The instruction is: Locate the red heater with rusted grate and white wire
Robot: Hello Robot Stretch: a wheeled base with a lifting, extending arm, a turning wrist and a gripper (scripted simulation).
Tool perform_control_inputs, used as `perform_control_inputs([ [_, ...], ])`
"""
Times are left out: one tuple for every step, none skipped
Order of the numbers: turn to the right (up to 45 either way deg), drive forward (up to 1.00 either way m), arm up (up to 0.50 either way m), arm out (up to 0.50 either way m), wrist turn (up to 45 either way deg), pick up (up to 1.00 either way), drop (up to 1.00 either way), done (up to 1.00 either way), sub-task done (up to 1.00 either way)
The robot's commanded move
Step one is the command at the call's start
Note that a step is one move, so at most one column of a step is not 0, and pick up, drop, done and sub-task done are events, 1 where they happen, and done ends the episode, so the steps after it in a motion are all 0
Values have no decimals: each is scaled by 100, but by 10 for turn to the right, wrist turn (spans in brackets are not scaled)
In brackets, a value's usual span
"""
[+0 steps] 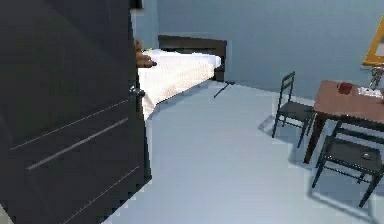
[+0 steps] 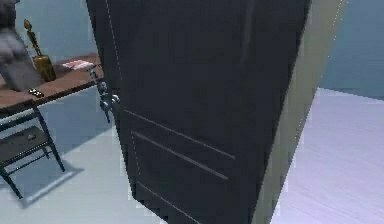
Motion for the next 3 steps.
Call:
perform_control_inputs([
  [450,0,0,0,0,0,0,0,0],
  [450,0,0,0,0,0,0,0,0],
  [450,0,0,0,0,0,0,0,0],
])
